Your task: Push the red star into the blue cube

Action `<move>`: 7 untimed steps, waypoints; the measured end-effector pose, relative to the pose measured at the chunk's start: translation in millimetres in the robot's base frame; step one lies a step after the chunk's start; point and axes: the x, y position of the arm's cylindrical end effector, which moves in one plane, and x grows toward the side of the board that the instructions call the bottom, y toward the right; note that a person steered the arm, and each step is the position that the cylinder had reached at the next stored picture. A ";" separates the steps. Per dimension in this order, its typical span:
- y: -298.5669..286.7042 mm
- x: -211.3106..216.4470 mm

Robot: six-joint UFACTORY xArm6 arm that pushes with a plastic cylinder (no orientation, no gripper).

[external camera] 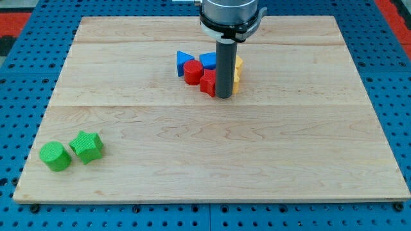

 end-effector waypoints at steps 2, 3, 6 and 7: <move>-5.3 8.5; -5.5 9.1; -169.2 198.5; -148.2 189.7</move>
